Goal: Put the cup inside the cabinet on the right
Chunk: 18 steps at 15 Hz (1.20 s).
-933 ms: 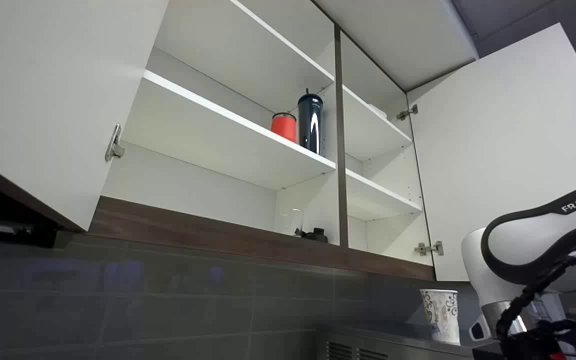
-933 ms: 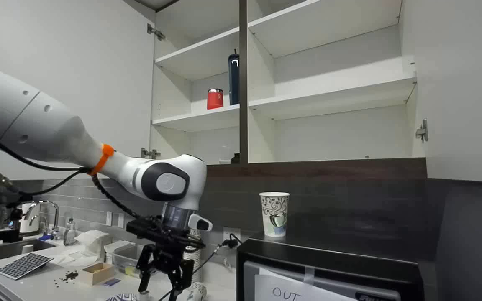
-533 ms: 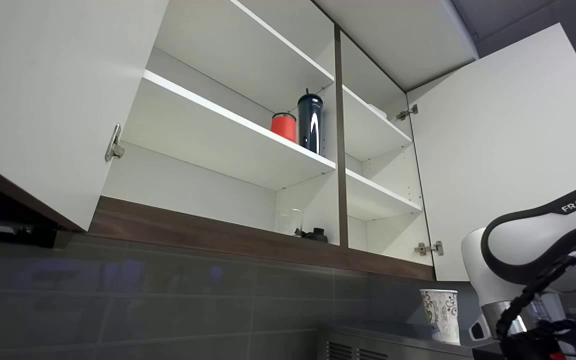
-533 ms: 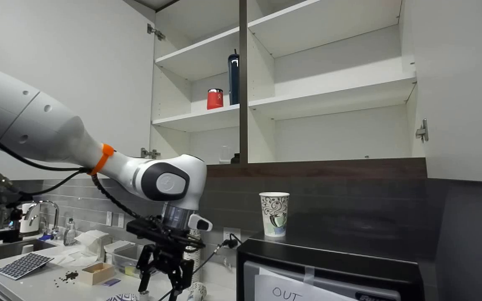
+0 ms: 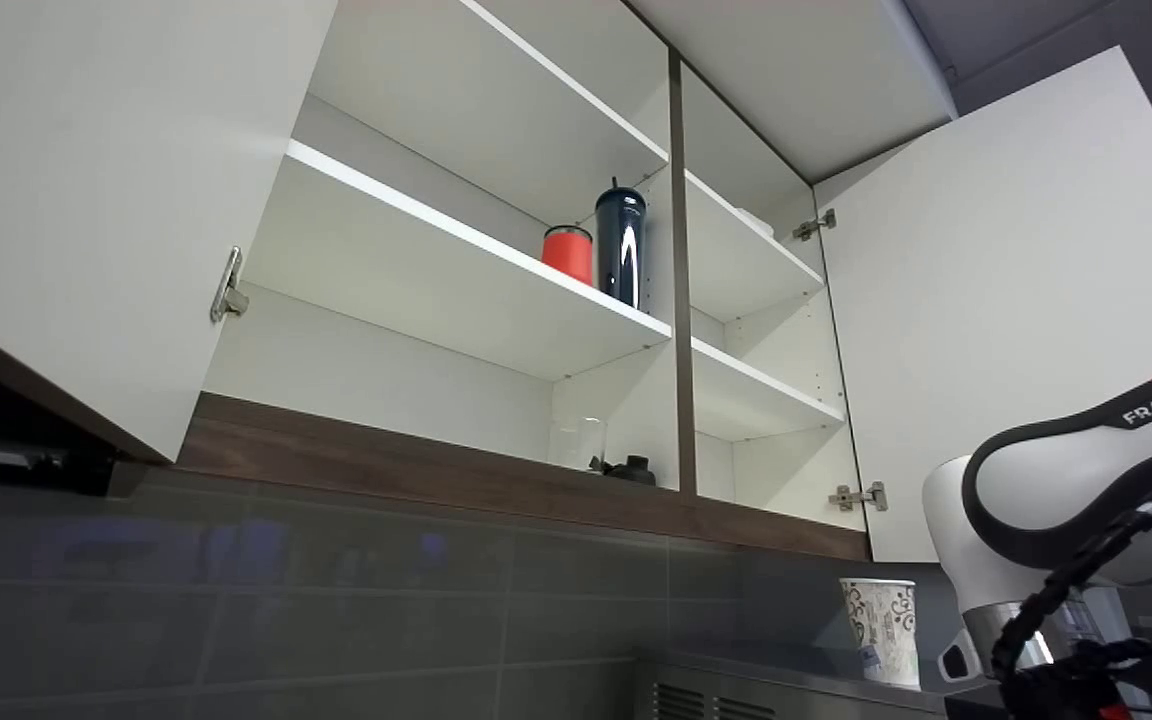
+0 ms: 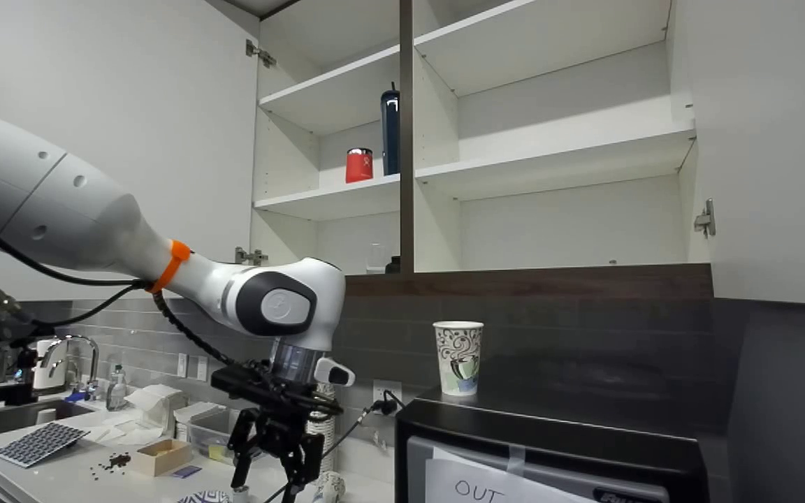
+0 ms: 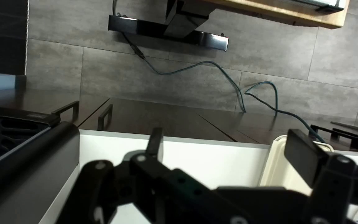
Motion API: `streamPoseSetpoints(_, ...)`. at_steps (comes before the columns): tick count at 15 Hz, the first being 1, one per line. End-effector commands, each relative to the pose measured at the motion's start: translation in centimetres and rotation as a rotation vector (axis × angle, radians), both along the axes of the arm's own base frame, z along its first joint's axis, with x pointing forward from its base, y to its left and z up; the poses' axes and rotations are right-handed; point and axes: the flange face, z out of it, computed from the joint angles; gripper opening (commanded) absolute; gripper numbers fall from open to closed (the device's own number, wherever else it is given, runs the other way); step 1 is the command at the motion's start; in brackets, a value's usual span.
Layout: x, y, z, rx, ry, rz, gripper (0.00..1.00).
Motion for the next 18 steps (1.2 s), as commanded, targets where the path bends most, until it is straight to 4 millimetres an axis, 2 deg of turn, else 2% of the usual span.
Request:
streamPoseSetpoints(1,0.0,0.0,0.0,0.0,0.001,0.0,1.0)
streamPoseSetpoints(10,0.0,0.0,0.0,0.0,0.0,0.0,1.0)
streamPoseSetpoints(12,0.3,0.4,2.7,-0.038,-0.138,-0.028,1.0)
streamPoseSetpoints(18,1.1,1.9,12.7,-0.1,-0.483,-0.02,1.0)
